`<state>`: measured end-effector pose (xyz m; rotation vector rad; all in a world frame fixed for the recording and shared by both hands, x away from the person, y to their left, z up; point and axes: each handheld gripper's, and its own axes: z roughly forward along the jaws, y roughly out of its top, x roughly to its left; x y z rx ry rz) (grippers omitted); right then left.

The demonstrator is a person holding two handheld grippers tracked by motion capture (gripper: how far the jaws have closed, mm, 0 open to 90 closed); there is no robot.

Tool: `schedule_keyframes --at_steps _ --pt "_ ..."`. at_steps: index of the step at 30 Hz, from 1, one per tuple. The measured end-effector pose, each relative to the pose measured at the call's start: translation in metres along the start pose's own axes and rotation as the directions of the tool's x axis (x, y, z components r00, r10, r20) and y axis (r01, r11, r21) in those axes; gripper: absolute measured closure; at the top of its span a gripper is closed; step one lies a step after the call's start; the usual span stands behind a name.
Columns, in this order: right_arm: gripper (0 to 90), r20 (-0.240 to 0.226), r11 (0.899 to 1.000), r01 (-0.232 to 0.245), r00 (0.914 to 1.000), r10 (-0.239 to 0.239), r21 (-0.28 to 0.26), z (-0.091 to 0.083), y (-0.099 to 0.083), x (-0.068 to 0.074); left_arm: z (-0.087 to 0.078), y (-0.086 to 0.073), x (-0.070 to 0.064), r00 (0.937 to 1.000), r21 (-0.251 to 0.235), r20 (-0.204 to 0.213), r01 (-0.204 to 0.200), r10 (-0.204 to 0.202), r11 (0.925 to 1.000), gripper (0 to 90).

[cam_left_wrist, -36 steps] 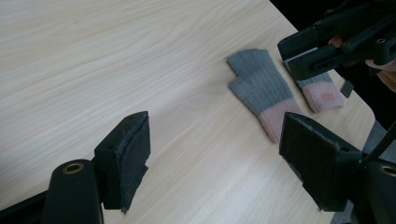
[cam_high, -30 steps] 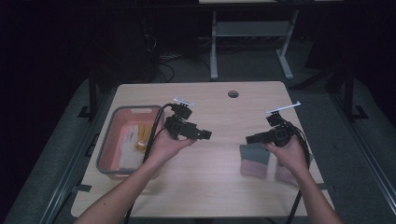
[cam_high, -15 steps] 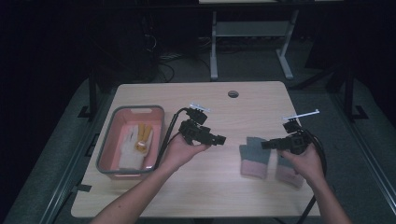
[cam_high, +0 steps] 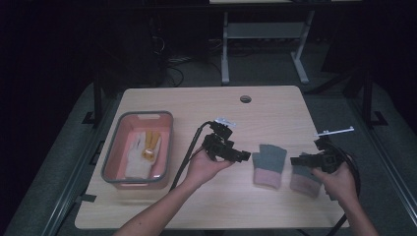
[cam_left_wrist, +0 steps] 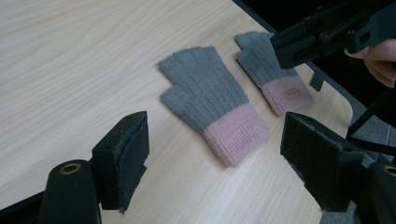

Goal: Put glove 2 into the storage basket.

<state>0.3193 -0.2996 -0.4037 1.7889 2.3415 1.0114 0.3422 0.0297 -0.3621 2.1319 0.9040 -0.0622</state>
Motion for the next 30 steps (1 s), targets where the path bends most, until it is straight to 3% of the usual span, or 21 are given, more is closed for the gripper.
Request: schedule_keyframes --at_steps 6,17,30 --pt "52.7 0.028 1.0 -0.022 0.9994 0.021 0.018 0.0 -0.009 -0.008 0.011 -0.002 -0.004 1.0 0.001 0.0 -0.009 0.009 1.0 23.8" --pt "57.7 0.103 0.998 -0.02 0.9946 0.015 0.051 0.005 -0.028 -0.019 0.025 -0.005 -0.012 0.9998 0.014 0.012 -0.015 0.015 0.9998 23.9" --pt "59.1 0.139 0.996 -0.001 0.9902 -0.012 0.092 0.009 -0.038 -0.026 0.034 -0.007 -0.013 0.9996 0.028 0.022 -0.018 0.018 0.9994 24.0"
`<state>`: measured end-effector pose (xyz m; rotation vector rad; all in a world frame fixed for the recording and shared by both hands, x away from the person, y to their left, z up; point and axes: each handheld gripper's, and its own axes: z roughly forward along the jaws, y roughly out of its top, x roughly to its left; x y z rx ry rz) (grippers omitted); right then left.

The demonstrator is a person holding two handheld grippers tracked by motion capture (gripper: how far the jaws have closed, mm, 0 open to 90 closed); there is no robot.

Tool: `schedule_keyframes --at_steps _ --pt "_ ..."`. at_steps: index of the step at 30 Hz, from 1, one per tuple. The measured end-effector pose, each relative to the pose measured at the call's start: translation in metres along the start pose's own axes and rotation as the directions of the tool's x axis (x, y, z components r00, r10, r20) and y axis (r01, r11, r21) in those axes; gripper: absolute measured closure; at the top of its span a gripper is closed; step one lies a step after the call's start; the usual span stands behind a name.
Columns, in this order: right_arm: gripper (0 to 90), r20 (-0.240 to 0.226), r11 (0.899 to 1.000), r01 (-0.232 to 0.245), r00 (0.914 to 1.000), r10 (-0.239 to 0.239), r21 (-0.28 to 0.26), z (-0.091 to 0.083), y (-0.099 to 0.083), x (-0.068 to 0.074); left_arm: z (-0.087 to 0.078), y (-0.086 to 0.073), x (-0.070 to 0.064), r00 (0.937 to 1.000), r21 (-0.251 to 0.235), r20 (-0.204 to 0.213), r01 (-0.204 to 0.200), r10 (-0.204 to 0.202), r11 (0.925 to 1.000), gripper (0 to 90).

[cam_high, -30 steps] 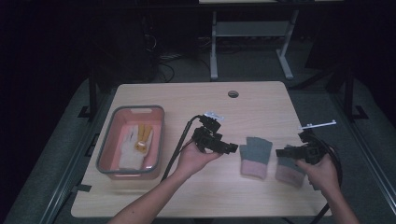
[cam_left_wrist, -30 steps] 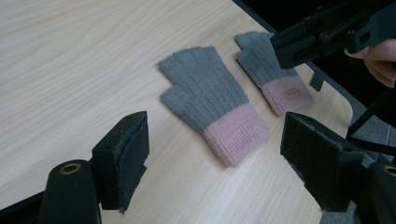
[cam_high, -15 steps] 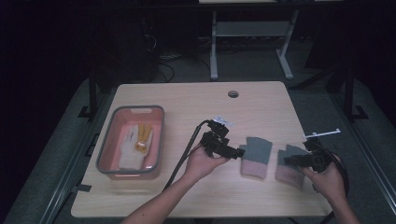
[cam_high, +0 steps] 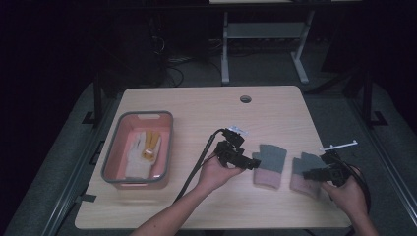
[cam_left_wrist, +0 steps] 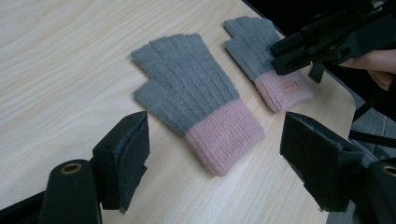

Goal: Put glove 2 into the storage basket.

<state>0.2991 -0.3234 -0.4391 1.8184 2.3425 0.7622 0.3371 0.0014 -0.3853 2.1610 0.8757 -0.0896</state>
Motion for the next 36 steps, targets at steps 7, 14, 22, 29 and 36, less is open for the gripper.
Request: schedule_keyframes --at_steps 7,14,22,29,36 --pt "59.4 0.032 0.999 0.024 0.9992 -0.025 0.03 0.006 0.0 0.005 0.002 0.0 0.002 0.9999 0.004 0.01 -0.001 0.001 1.0 24.0" --pt "67.4 0.032 0.999 0.014 0.9994 -0.015 0.03 0.007 -0.002 0.007 -0.003 0.001 0.001 1.0 -0.012 0.008 0.004 -0.004 0.9999 24.0" --pt "79.5 0.021 0.999 -0.023 0.9995 0.023 0.028 0.009 -0.002 0.005 -0.006 0.001 0.0 0.9999 -0.022 0.01 0.005 -0.005 0.9997 24.3" --pt "82.8 0.011 0.999 -0.042 0.9991 0.042 0.018 0.008 -0.002 0.004 -0.007 -0.001 0.001 0.9999 -0.018 0.012 0.007 -0.006 0.9998 24.3" --pt "83.6 -0.003 0.999 -0.043 0.9991 0.043 0.012 0.004 -0.002 0.003 -0.008 -0.001 0.002 1.0 -0.017 0.004 0.007 -0.007 0.9998 24.3"
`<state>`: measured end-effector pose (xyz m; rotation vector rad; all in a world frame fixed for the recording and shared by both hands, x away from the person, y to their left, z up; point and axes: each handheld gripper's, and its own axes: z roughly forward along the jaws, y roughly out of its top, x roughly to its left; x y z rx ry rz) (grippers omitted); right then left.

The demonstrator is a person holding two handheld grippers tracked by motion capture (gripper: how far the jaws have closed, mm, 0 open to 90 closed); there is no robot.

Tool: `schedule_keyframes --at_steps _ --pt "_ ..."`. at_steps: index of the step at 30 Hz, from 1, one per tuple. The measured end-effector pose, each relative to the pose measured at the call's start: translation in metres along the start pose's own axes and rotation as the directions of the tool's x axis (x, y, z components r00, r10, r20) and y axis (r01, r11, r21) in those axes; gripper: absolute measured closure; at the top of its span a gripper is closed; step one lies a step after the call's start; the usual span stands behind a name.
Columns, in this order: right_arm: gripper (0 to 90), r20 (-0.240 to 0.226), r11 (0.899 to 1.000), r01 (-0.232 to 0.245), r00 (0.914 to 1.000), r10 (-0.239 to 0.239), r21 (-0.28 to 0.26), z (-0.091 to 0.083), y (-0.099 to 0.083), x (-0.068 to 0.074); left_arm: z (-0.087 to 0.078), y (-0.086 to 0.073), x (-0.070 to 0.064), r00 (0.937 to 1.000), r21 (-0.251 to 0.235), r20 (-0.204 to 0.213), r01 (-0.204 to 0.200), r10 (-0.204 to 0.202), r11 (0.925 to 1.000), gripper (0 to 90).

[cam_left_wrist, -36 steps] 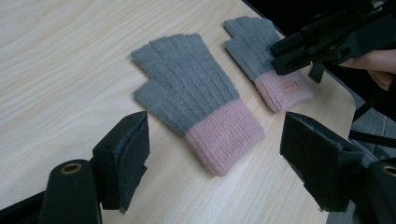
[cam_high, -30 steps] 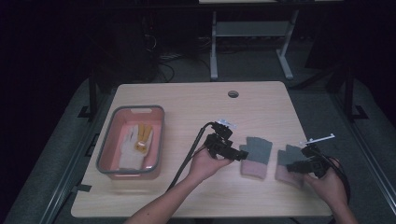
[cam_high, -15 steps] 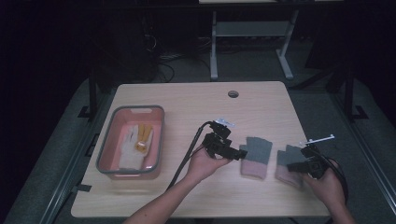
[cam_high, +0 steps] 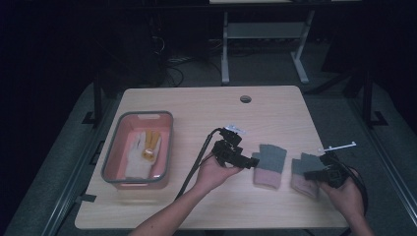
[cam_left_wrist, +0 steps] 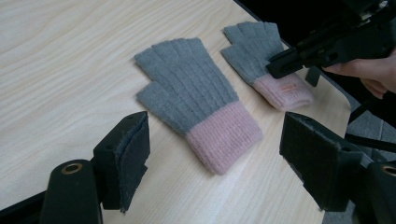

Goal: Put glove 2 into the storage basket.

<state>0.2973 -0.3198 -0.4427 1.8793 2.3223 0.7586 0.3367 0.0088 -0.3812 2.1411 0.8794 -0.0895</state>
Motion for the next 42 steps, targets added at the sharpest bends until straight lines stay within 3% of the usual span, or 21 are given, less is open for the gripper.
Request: schedule_keyframes --at_steps 20,27,42 --pt "83.5 -0.021 0.997 0.042 0.9988 -0.044 -0.063 -0.031 0.016 0.02 -0.005 -0.002 0.001 1.0 0.002 -0.006 -0.002 0.002 1.0 24.3" --pt "83.5 -0.019 0.994 0.084 0.9962 -0.085 -0.067 -0.032 0.026 0.034 -0.009 -0.003 0.006 0.9997 -0.008 -0.009 0.022 -0.022 0.9997 24.3" --pt "83.4 -0.049 0.99 0.13 0.9899 -0.133 -0.06 -0.028 0.043 0.058 -0.012 -0.004 0.008 0.9995 -0.014 -0.019 0.026 -0.026 0.9996 23.9"
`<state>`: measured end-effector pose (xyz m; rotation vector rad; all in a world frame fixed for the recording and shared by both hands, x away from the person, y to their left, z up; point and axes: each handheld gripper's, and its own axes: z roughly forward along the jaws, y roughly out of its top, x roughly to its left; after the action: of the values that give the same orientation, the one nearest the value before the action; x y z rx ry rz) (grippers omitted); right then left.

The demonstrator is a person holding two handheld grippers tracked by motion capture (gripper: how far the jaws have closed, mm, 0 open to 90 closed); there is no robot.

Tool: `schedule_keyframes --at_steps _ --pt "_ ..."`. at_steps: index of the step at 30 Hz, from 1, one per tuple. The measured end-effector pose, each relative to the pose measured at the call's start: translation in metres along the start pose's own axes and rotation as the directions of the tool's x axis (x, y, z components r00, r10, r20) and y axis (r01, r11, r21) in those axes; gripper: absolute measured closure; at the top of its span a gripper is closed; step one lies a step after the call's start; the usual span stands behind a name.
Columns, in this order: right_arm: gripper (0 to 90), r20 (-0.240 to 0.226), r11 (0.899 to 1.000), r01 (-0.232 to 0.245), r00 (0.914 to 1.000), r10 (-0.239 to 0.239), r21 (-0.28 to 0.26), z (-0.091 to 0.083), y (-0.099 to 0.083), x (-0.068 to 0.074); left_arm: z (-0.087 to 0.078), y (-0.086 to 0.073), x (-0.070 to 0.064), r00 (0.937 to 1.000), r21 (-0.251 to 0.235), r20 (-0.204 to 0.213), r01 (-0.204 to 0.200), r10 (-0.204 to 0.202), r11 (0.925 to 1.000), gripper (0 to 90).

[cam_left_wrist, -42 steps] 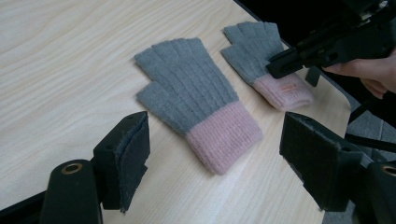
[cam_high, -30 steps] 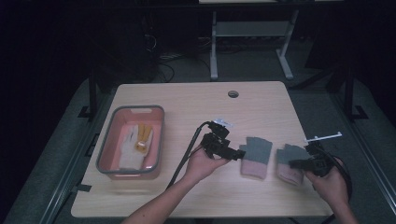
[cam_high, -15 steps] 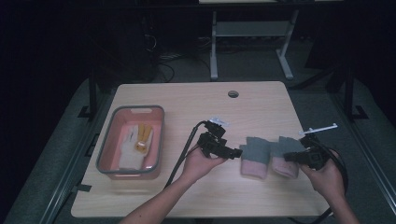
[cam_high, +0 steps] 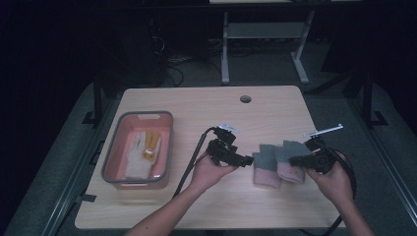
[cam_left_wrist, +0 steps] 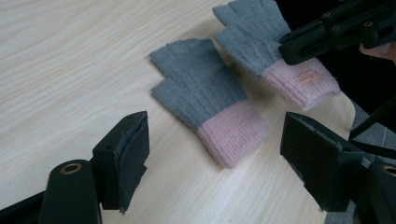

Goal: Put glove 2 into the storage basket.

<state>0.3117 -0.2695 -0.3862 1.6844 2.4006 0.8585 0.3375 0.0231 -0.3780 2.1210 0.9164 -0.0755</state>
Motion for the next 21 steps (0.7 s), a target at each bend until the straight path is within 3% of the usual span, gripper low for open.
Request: schedule_keyframes --at_steps 21 --pt "83.2 -0.025 0.996 0.07 0.9974 -0.068 0.051 0.033 0.021 0.034 0.004 -0.002 0.002 0.9999 0.009 -0.002 0.014 -0.014 0.9999 22.1"
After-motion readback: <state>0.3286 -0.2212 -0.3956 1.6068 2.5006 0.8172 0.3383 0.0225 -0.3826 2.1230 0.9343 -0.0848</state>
